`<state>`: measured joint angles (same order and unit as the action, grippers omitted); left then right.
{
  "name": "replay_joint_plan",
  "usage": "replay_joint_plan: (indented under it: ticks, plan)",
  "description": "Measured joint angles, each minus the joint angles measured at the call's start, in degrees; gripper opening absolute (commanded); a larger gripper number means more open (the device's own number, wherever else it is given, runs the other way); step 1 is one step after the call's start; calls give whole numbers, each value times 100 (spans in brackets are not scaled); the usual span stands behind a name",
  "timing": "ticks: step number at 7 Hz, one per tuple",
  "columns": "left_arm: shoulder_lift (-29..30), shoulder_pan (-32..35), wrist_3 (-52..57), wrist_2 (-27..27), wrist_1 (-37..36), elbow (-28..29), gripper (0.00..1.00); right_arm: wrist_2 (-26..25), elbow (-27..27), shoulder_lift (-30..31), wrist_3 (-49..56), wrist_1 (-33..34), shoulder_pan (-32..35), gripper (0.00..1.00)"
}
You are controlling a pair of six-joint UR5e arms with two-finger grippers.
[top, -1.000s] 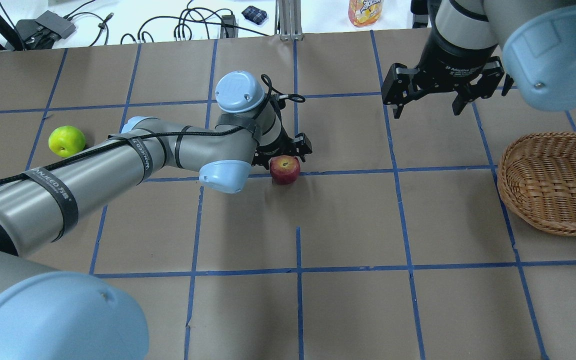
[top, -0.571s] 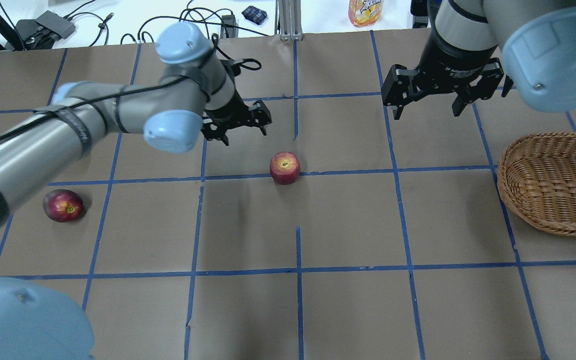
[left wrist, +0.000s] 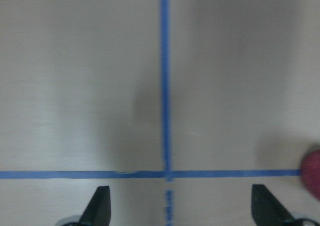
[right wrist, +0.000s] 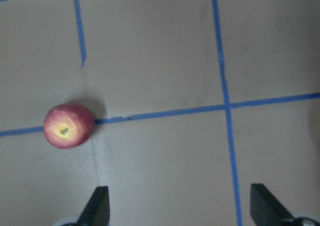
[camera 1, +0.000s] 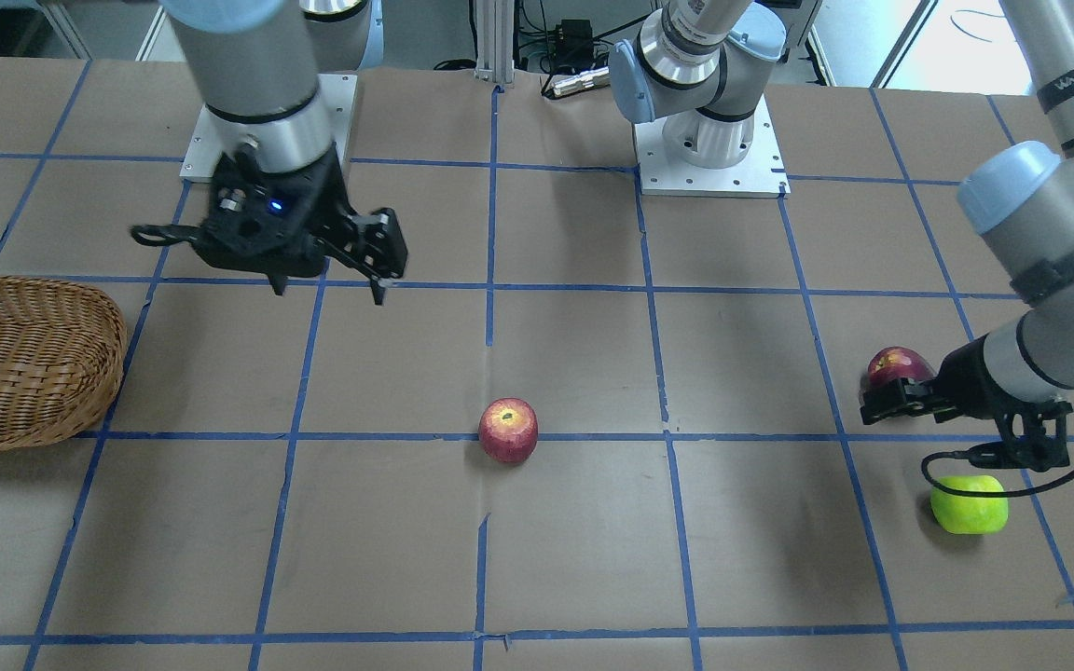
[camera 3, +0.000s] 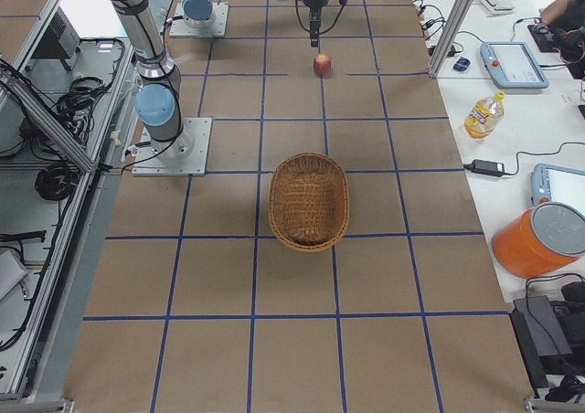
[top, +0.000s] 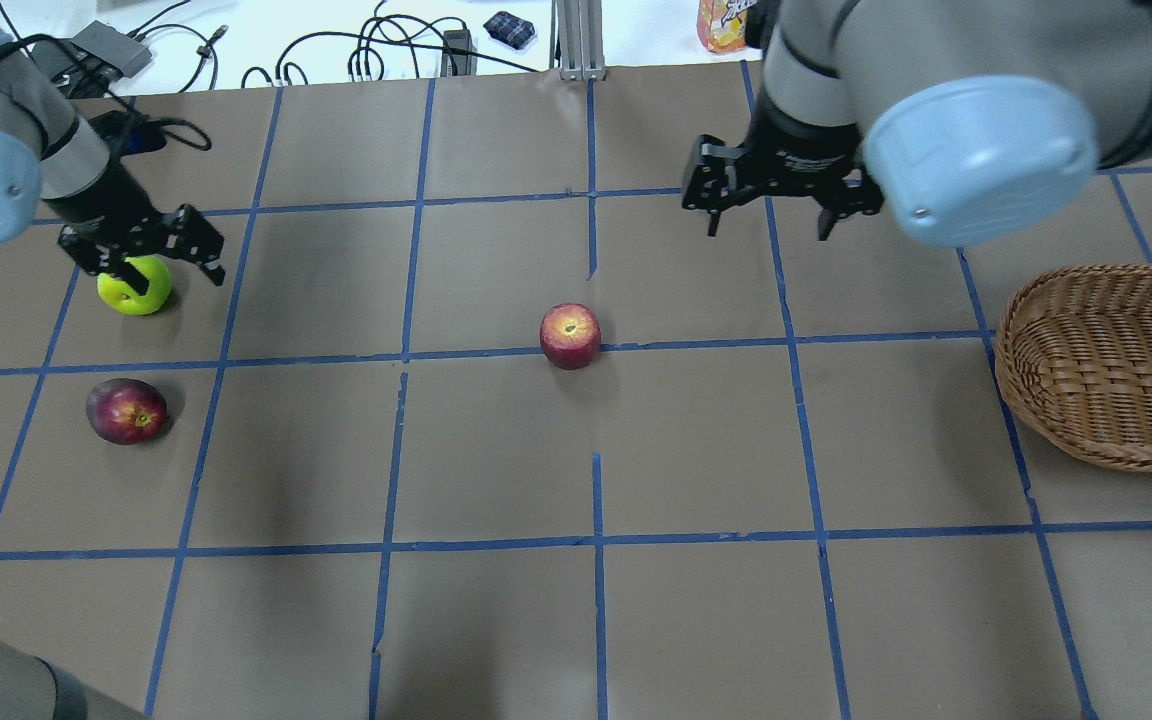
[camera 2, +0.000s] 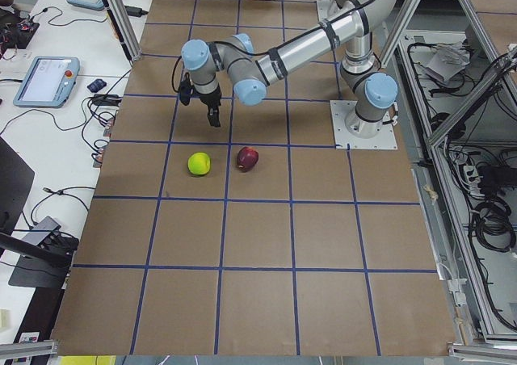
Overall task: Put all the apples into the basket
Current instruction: 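Grasp the dark red apple with the left gripper while the right grasps the red apple, then drop the red apple in the basket with right gripper while left centers dark apple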
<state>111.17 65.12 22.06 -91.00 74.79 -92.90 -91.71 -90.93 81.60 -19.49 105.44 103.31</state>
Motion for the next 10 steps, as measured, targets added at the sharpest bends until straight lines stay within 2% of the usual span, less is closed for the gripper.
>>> replay_joint_plan:
  ticks: [2,3,6,7,8,9,10]
  plan:
    - [142,-349,584,-355,-182,-358,100,-341,2,-1129,-1114,1379,813,100]
    - [206,-440,766,-405,-364,-571,100,-490,-3,-1559,-1382,1808,1031,100]
    - [373,-673,1086,-576,-793,-1021,100,-462,-12,-2321,-1468,2461,1170,100]
    - [392,-702,1104,-616,-863,-1117,28,-293,-12,-2432,-1452,2610,1171,100]
    - [391,-713,1218,-620,-911,-1202,11,-157,-23,-2472,-1433,2665,1173,100]
    - [361,-715,1465,-610,-956,-1232,10,-99,-62,-2480,-1418,2684,1174,93]
    - [303,-680,1624,-582,-962,-1158,10,-85,-147,-2470,-1404,2701,1174,72]
